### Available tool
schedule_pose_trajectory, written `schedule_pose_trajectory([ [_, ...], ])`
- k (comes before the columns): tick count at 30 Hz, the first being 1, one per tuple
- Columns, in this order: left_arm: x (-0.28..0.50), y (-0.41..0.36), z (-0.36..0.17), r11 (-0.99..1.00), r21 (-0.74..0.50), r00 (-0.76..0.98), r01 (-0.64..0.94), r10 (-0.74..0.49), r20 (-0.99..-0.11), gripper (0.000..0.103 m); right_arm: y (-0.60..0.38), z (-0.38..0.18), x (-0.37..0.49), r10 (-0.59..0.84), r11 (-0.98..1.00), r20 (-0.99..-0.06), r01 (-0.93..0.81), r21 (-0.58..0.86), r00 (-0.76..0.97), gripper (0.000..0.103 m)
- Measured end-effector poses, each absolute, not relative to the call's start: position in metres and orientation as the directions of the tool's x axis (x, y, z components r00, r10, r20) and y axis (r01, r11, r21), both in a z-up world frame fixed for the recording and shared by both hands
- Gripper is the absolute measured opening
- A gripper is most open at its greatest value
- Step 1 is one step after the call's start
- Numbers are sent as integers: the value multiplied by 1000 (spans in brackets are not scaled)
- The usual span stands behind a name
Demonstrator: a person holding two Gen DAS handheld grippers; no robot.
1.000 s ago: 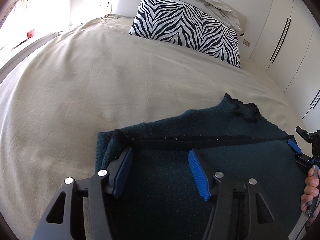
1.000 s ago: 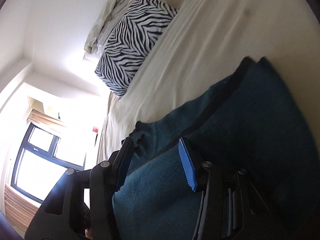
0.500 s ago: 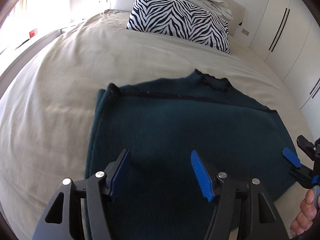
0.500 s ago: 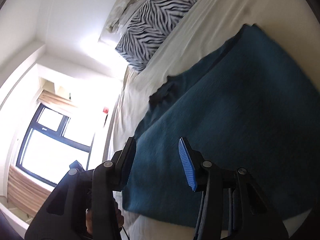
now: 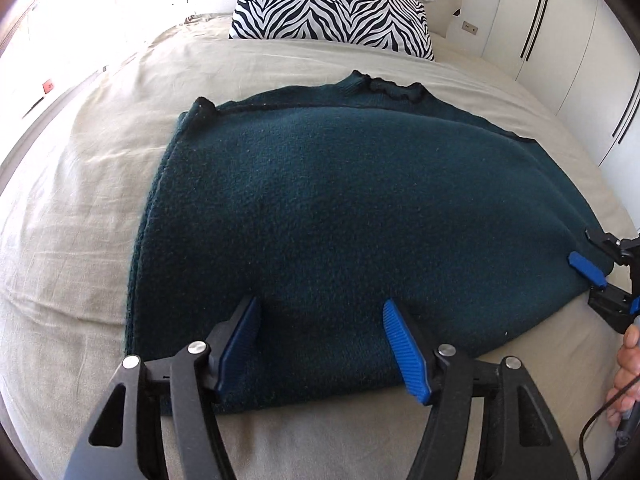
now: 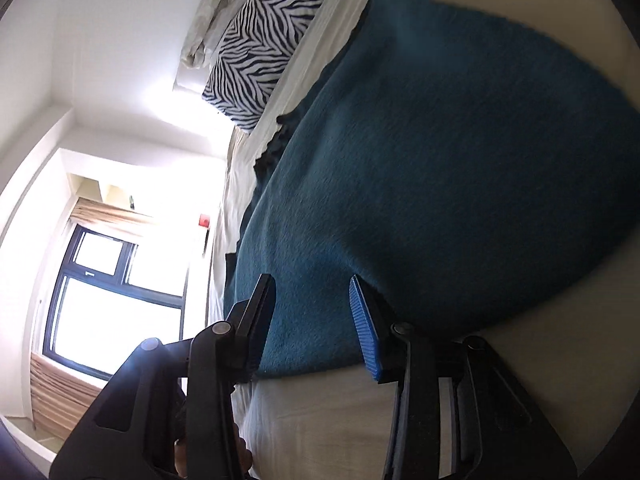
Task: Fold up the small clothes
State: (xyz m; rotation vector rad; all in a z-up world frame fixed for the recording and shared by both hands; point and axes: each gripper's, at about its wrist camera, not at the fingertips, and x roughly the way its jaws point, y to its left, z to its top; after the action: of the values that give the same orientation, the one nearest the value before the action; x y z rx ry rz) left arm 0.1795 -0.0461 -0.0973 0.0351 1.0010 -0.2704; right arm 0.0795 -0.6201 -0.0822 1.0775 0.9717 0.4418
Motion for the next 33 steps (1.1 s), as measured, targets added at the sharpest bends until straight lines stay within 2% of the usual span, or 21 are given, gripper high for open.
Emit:
schedule_pose_trajectory([
  [5,181,-48,-99,965,-83,516,247,-203,-832,69,-671,-74,64,607,456,-485,224,861,629,39],
  [8,180,-46,-99,965,-85,520,248,-207,-829,69,-683,-66,56,589,453,-489,238,859,644,42],
  [12,182,-47,-99,964,-91,520,249,-212,-828,69,-651,-47,58,661,452,-447,156,878,603,42],
  [16,178,-39,-97,959,-124,512,253,-242,-824,69,-570,-38,83,762,463,-426,50,885,489,42],
  [19,174,-28,-94,951,-171,507,256,-283,-814,69,-533,-47,92,799,466,-432,22,884,419,42],
  [23,167,-1,-92,938,-242,509,247,-338,-791,69,-527,-78,101,808,457,-448,74,886,383,39],
  [26,163,24,-92,922,-312,507,229,-387,-771,68,-551,-86,98,816,397,-395,89,914,422,39],
  [33,156,73,-80,890,-438,525,129,-436,-731,62,-632,-75,74,684,422,-448,188,887,576,40],
])
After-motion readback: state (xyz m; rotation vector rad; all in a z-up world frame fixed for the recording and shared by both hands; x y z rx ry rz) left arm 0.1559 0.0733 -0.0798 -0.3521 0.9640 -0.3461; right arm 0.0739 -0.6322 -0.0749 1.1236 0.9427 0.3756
